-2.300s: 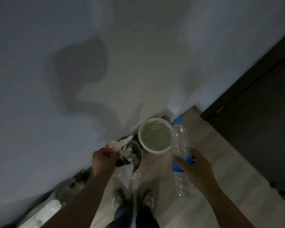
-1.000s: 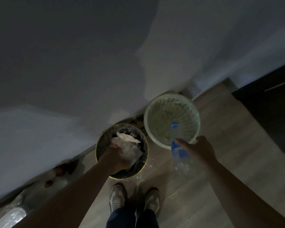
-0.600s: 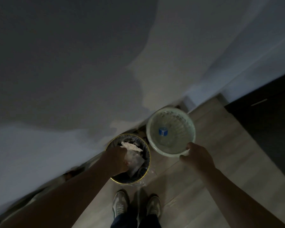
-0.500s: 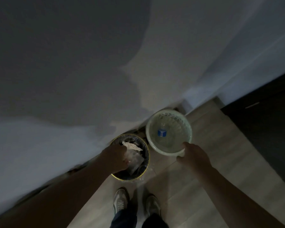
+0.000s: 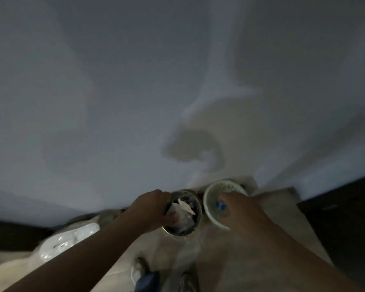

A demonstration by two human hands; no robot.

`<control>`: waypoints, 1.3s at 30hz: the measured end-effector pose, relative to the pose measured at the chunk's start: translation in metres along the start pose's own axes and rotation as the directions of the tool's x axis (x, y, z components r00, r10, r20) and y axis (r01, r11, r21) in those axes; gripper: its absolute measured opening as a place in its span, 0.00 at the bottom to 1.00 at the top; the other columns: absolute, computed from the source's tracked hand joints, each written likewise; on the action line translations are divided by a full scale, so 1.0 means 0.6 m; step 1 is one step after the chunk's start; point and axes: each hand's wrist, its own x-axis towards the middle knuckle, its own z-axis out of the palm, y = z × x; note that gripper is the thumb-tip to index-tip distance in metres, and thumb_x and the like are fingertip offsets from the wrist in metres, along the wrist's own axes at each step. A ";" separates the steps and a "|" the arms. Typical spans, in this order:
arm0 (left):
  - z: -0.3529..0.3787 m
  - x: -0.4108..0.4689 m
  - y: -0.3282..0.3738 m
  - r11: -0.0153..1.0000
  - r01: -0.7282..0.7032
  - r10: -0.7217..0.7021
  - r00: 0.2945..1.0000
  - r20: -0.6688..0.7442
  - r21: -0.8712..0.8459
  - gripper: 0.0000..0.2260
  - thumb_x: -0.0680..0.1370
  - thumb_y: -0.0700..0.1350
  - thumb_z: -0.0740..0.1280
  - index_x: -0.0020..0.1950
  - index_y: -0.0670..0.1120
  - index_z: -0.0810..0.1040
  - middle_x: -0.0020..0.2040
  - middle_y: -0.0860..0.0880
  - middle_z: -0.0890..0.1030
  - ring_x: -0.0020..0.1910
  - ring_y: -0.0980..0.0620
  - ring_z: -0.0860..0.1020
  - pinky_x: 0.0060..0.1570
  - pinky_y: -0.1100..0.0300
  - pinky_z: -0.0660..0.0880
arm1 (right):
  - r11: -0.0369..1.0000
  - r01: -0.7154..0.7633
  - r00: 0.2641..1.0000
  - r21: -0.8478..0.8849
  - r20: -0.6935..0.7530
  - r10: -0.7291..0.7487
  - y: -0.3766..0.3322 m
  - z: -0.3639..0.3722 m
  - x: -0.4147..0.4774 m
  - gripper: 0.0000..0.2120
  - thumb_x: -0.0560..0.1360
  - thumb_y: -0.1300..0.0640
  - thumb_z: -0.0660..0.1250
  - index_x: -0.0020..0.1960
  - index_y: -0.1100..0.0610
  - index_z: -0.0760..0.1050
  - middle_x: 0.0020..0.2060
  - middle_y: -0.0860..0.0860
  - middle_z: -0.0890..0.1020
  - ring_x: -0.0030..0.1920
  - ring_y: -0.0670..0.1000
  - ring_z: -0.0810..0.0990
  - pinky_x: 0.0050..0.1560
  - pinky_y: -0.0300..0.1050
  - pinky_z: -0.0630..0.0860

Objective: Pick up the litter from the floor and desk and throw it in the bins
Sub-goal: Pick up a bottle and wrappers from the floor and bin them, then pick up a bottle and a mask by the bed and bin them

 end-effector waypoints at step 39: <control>0.349 -1.480 -0.373 -0.099 0.682 -0.991 -0.135 0.008 -0.725 0.21 0.75 0.58 0.66 0.66 0.53 0.72 0.63 0.54 0.75 0.61 0.53 0.74 0.60 0.58 0.71 | -0.223 0.972 -0.169 -0.069 0.451 -0.876 -1.380 0.350 -0.714 0.22 0.73 0.47 0.66 0.66 0.47 0.71 0.59 0.45 0.77 0.59 0.46 0.75 0.53 0.39 0.71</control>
